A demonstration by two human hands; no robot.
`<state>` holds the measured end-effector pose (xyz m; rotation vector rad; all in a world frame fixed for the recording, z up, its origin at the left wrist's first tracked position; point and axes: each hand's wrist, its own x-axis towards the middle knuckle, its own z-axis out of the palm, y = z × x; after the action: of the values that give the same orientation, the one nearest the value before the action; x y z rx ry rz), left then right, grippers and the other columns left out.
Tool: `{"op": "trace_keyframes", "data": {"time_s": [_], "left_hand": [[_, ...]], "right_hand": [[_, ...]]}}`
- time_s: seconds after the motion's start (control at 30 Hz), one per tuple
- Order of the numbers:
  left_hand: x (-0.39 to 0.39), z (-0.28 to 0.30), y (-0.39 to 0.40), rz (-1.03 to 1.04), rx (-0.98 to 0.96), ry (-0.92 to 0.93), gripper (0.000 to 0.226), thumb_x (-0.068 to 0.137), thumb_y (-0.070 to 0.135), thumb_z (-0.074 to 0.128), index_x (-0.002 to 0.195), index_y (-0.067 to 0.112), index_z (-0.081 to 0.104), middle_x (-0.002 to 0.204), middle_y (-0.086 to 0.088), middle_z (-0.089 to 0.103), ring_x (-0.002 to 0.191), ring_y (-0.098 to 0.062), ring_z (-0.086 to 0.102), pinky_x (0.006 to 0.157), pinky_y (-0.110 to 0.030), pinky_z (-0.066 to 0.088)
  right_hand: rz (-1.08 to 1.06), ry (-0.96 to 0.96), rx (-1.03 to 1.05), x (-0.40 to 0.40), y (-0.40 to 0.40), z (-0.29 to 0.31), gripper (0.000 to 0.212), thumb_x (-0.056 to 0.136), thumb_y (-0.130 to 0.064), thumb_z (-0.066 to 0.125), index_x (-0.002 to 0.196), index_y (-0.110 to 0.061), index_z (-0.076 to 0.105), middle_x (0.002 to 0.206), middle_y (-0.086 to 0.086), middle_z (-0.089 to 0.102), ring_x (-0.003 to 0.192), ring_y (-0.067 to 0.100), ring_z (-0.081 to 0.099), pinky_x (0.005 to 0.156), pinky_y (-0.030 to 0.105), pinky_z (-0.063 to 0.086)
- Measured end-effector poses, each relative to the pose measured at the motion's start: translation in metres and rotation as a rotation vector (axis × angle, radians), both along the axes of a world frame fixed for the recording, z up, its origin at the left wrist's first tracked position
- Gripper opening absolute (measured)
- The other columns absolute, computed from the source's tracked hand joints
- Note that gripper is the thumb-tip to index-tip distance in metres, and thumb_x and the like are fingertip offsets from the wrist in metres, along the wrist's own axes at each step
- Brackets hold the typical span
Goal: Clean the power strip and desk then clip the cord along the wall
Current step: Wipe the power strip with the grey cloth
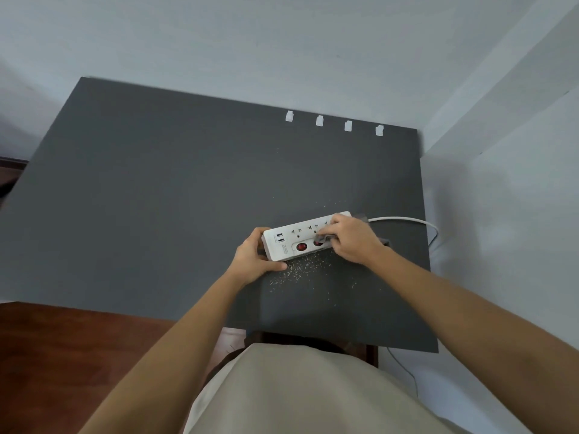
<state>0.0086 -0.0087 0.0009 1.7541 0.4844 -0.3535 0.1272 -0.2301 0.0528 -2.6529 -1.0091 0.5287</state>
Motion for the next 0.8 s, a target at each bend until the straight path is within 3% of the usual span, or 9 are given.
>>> {"op": "trace_keyframes", "data": {"time_s": [0.07,0.23,0.47,0.57,0.7,0.8], "left_hand": [[0.0,0.001,-0.001,-0.004,0.007,0.0,0.074,0.058,0.011,0.089,0.118,0.028,0.049,0.111,0.011,0.064,0.102,-0.011,0.064,0.085,-0.026,0.054],[0.005,0.002,-0.001,-0.015,0.028,-0.008,0.076,0.055,0.011,0.09,0.117,0.026,0.05,0.108,0.007,0.067,0.096,-0.014,0.068,0.084,-0.031,0.057],[0.002,0.004,-0.003,-0.017,0.025,-0.003,0.074,0.058,0.01,0.089,0.118,0.027,0.049,0.111,0.01,0.063,0.1,-0.01,0.064,0.079,-0.021,0.055],[0.005,0.006,-0.006,-0.025,0.038,-0.004,0.073,0.058,0.009,0.089,0.117,0.026,0.049,0.107,0.008,0.065,0.095,-0.01,0.066,0.073,-0.018,0.053],[0.009,0.003,-0.001,-0.034,0.061,-0.001,0.073,0.055,0.01,0.09,0.114,0.026,0.051,0.105,0.006,0.067,0.094,-0.014,0.067,0.074,-0.02,0.053],[0.005,0.002,0.003,-0.026,0.066,-0.002,0.073,0.055,0.01,0.09,0.115,0.028,0.051,0.106,0.009,0.066,0.096,-0.014,0.066,0.078,-0.023,0.054]], "right_hand": [[-0.036,-0.015,-0.024,-0.003,0.004,0.001,0.034,0.085,-0.014,0.051,0.111,-0.028,0.067,0.099,-0.001,0.061,0.092,0.02,0.059,0.073,0.027,0.043],[0.093,0.078,0.039,-0.024,0.035,0.001,0.027,0.083,-0.019,0.054,0.106,-0.028,0.066,0.096,0.0,0.061,0.088,0.02,0.059,0.069,0.032,0.046],[-0.144,-0.021,-0.221,0.009,0.004,0.005,0.013,0.082,-0.023,0.054,0.086,-0.019,0.066,0.092,0.009,0.065,0.087,0.032,0.061,0.066,0.035,0.045],[-0.048,-0.044,-0.178,-0.014,0.03,0.007,0.016,0.085,-0.028,0.056,0.089,-0.014,0.062,0.092,0.011,0.064,0.085,0.033,0.061,0.066,0.037,0.048],[-0.001,-0.037,-0.056,-0.042,0.06,0.004,0.013,0.085,-0.018,0.057,0.094,-0.012,0.064,0.093,0.01,0.058,0.081,0.031,0.061,0.063,0.039,0.05],[0.148,0.035,-0.129,-0.05,0.034,0.0,0.012,0.085,-0.018,0.058,0.089,-0.015,0.068,0.094,0.008,0.057,0.083,0.03,0.061,0.059,0.035,0.044]]}}
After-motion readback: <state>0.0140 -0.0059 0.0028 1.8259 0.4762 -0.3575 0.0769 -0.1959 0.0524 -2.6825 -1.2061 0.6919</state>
